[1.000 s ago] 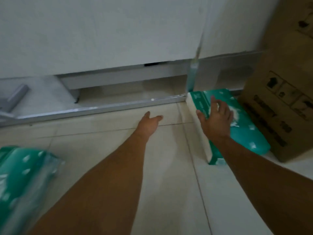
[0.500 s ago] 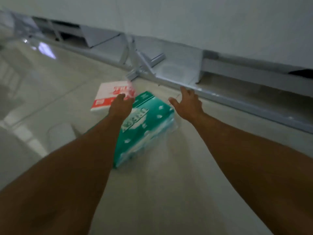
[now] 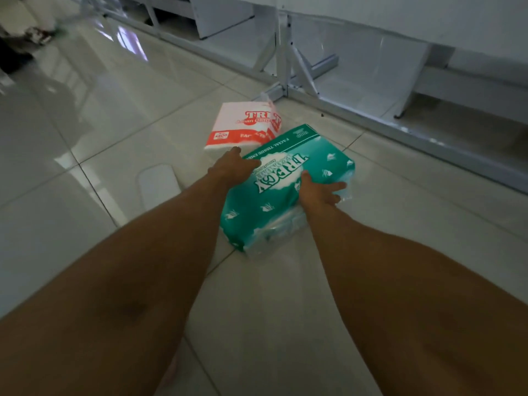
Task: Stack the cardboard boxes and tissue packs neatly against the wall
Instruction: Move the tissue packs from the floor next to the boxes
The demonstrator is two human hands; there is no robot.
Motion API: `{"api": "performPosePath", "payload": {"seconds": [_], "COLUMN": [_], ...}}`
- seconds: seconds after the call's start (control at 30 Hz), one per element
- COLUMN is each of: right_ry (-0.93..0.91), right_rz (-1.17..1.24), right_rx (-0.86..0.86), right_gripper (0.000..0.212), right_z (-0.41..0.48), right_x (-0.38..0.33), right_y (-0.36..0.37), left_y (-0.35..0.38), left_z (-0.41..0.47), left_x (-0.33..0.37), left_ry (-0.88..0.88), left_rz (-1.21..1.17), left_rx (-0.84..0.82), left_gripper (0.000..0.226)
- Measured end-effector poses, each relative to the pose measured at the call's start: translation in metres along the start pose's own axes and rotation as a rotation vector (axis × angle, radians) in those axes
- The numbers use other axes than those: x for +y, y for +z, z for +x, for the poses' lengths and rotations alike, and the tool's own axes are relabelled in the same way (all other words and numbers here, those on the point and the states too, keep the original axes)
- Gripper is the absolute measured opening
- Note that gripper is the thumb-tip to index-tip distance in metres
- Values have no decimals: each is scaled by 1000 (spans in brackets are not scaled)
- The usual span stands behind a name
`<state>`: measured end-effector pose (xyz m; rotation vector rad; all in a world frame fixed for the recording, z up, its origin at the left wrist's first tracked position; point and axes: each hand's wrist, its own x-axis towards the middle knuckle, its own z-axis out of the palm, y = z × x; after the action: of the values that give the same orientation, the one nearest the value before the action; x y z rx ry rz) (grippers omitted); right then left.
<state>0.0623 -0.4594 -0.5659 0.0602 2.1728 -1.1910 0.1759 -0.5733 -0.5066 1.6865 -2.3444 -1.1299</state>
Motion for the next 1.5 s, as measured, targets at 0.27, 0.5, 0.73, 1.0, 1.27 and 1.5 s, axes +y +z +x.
{"api": "performPosePath", "payload": {"seconds": [0.27, 0.5, 0.73, 1.0, 1.27, 1.5], "right_ry": [-91, -143, -173, -272, -235, -259], "right_rz": [108, 189, 391, 398, 450, 447], "right_rx": [-87, -59, -176, -63, 173, 324], "right_gripper": [99, 86, 56, 55, 61, 58], "right_z": [13, 37, 44, 55, 39, 21], "right_x": [4, 23, 40, 50, 92, 132], "right_y": [-19, -70, -120, -232, -390, -483], "left_y": [23, 71, 102, 153, 224, 281], "left_z": [15, -3, -12, -58, -147, -212], "left_x": [2, 24, 56, 134, 244, 296], "left_ry": [-54, 44, 109, 268, 462, 566], "left_rz": [3, -268, -388, -431, -347, -312], "left_rx": [-95, -380, -480, -627, -848, -957], "left_gripper": [67, 53, 56, 86, 62, 59]}}
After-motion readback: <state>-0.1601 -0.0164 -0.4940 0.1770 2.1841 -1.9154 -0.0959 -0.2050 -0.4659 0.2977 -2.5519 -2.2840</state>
